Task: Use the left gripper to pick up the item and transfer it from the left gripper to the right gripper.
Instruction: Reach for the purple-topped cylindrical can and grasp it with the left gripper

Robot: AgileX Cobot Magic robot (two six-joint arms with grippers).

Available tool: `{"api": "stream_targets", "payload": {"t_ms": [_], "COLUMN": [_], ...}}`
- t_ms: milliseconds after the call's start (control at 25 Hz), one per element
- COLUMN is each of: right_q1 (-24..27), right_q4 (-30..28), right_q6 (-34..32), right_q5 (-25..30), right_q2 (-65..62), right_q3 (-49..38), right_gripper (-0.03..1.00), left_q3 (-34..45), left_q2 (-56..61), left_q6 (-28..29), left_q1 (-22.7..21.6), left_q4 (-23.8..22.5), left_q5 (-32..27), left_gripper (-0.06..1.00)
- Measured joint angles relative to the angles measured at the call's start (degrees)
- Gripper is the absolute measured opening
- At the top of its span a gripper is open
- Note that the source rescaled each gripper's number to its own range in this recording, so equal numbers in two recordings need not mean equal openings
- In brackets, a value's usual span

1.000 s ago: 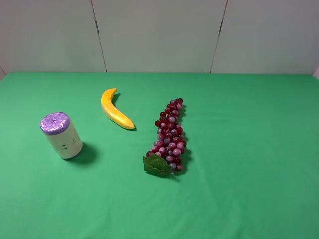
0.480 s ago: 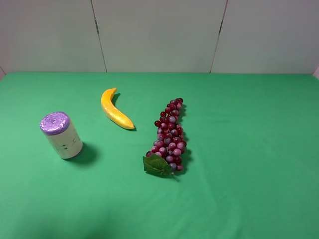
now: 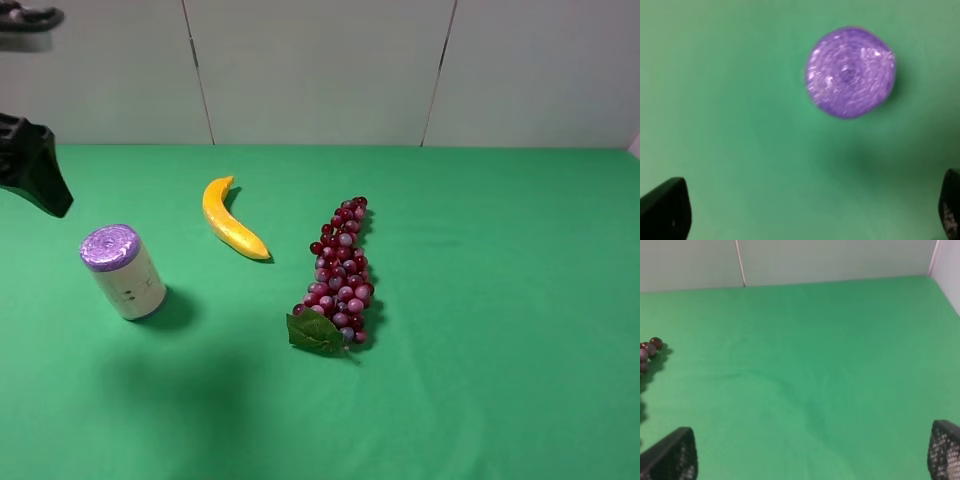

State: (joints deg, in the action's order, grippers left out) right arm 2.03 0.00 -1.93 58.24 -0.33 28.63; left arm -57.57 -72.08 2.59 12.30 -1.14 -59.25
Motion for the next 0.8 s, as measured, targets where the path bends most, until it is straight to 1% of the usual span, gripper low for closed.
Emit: {"api": "stream_targets", "payload": {"t_ms": [200,440,680,800], "right_q1": [0.0,0.0,0.0,0.0], "right_q4": [0.0,0.0,0.0,0.0], "right_q6": [0.0,0.0,0.0,0.0], "right_q5": [0.0,0.0,0.0,0.0], "right_q2": [0.0,0.0,0.0,0.0], "right_q3": [0.0,0.0,0.0,0.0], "right_gripper": [1.0,1.0,1.0,1.0], "left_q3": [0.0,0.0,1.51,2.79], "left_q2": [-7.45,-13.73,-18.54,-20.54], "left_q6": [0.7,0.84,0.78,-0.19], "left_q1": [2.07,2.15,2.15,2.15], "left_q4": [0.0,0.0,0.2,0.51], "left_q5": [2.95,5.22,10.49,12.79], "left_gripper": [1.0,1.0,1.0,1.0]}}
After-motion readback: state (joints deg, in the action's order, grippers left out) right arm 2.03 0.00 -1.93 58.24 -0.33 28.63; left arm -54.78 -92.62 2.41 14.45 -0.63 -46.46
